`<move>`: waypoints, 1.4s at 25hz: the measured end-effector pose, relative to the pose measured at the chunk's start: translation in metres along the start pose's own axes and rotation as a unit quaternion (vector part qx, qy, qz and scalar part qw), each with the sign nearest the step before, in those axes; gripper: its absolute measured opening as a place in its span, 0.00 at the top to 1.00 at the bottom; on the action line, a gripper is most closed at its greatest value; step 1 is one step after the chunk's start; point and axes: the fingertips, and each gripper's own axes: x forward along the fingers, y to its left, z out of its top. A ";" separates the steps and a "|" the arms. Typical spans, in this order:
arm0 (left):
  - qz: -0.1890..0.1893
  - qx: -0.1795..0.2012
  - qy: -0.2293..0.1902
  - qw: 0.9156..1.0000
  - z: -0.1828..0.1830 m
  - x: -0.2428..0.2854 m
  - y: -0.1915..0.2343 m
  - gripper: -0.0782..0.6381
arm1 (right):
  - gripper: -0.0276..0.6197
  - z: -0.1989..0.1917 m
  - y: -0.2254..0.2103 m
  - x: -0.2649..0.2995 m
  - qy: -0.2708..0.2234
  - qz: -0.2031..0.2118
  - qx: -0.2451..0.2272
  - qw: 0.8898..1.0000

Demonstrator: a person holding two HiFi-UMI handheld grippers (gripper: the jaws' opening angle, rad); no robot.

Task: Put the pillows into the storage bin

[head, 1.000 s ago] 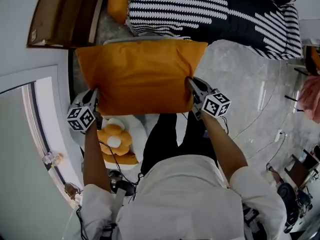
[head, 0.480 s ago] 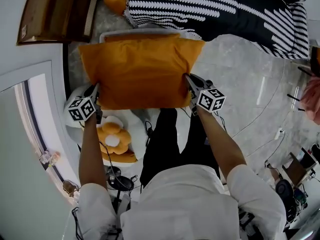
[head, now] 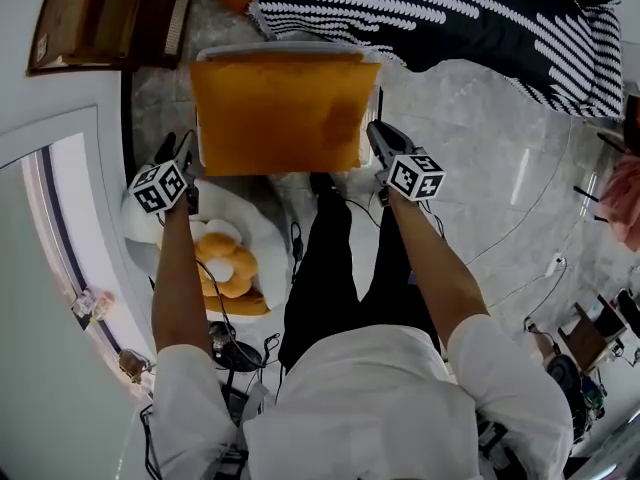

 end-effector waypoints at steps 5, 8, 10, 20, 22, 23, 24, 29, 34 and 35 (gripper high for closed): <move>-0.093 0.049 -0.053 0.993 0.013 -0.027 -0.074 0.57 | 0.89 0.016 0.026 -0.022 -0.019 0.031 -0.036 0.999; -0.131 0.067 -0.091 0.985 0.023 -0.052 -0.117 0.58 | 0.89 0.043 0.042 -0.045 -0.047 0.045 -0.056 0.996; -0.144 0.075 -0.120 0.979 0.036 -0.072 -0.144 0.60 | 0.89 0.067 0.056 -0.066 -0.071 0.059 -0.078 0.993; -0.162 0.146 -0.292 0.931 0.157 -0.167 -0.297 0.66 | 0.89 0.238 0.108 -0.203 -0.233 0.092 -0.207 0.946; -0.148 0.180 -0.312 0.921 0.182 -0.181 -0.332 0.66 | 0.89 0.272 0.114 -0.238 -0.257 0.088 -0.243 0.931; -0.141 0.196 -0.322 0.916 0.193 -0.187 -0.350 0.66 | 0.89 0.287 0.115 -0.255 -0.266 0.086 -0.262 0.924; -0.137 0.208 -0.332 0.910 0.205 -0.193 -0.369 0.66 | 0.89 0.301 0.115 -0.272 -0.272 0.084 -0.279 0.917; -0.153 0.230 -0.381 0.882 0.251 -0.218 -0.457 0.66 | 0.87 0.362 0.098 -0.349 -0.306 0.065 -0.321 0.894; -0.167 0.249 -0.406 0.863 0.276 -0.229 -0.536 0.64 | 0.74 0.403 0.060 -0.415 -0.331 0.029 -0.314 0.889; -0.167 0.251 -0.410 0.861 0.280 -0.230 -0.549 0.64 | 0.74 0.409 0.052 -0.427 -0.336 0.023 -0.313 0.888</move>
